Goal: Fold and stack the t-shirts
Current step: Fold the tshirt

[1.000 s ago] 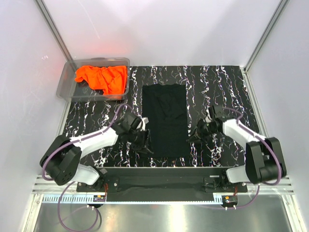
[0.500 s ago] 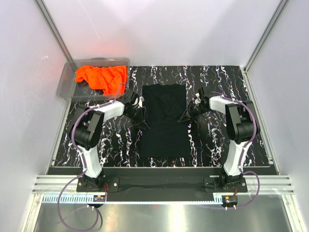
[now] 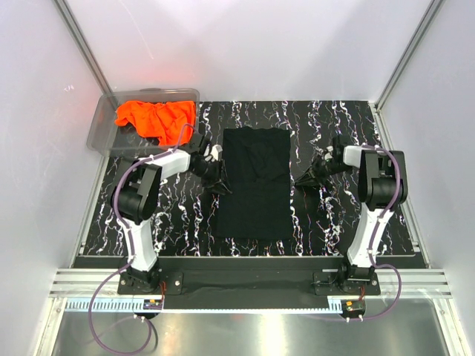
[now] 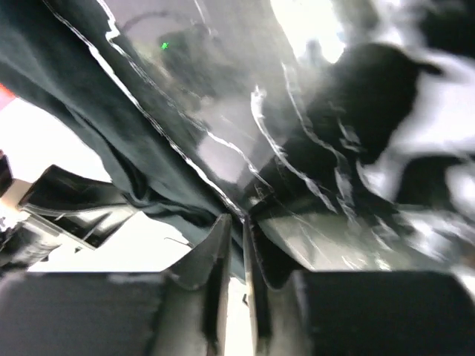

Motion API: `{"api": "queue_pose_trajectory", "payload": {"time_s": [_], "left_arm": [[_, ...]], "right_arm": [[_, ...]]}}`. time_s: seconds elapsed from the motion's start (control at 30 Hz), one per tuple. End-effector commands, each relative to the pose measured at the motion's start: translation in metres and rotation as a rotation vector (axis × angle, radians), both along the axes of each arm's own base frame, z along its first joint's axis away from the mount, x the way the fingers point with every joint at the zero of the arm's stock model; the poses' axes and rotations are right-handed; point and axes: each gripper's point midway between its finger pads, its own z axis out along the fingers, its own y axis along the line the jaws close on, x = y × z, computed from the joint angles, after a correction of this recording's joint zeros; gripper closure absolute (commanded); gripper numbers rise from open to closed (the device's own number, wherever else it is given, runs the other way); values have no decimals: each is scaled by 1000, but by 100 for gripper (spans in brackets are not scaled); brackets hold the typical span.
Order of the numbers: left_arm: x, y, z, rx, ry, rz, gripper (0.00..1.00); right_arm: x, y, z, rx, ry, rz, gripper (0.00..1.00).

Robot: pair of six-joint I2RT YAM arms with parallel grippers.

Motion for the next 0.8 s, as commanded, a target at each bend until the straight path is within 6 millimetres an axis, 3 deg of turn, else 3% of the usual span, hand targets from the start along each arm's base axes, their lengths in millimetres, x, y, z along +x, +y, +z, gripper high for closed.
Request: {"api": "queue_pose_trajectory", "payload": {"time_s": [0.0,0.03,0.07,0.13,0.23,0.27,0.3,0.37,0.4,0.43,0.5,0.57,0.6,0.67,0.7,0.77], "left_arm": [[-3,9,38,9,-100,5,57],[-6,11,47,6,-113,23,56],[-9,12,69,-10,-165,35,55],[-26,20,75,1,-164,78,52],[-55,31,89,1,-189,148,48],[-63,33,93,-8,-199,167,47],[-81,37,94,-25,-204,183,46],[-96,36,99,-84,-184,242,43],[-112,39,86,-88,-143,259,41],[-117,39,99,-141,-168,301,40],[-131,42,89,-177,-121,370,36],[-139,43,93,-237,-136,416,31],[-145,44,81,-254,-89,461,30],[-151,45,82,-302,-87,504,31],[-155,46,70,-311,-44,550,32],[-158,48,68,-340,-36,590,32]], "right_arm": [[1,-22,33,-149,-89,62,79],[-3,-26,39,-177,-96,67,76],[-10,-30,44,-209,-89,69,72],[-26,-30,63,-217,-124,67,67],[-54,-14,83,-199,-167,89,51],[-63,-2,86,-213,-183,125,40],[-74,8,95,-216,-208,140,34],[-91,36,104,-202,-241,194,19],[-101,47,111,-177,-246,182,1],[-109,60,116,-141,-257,196,0],[-125,73,126,-15,-242,133,0],[-129,82,139,84,-263,93,0],[-142,82,135,114,-256,86,0],[-150,85,135,155,-240,69,0],[-160,83,127,150,-216,59,0],[-168,80,113,109,-162,3,5]]}}
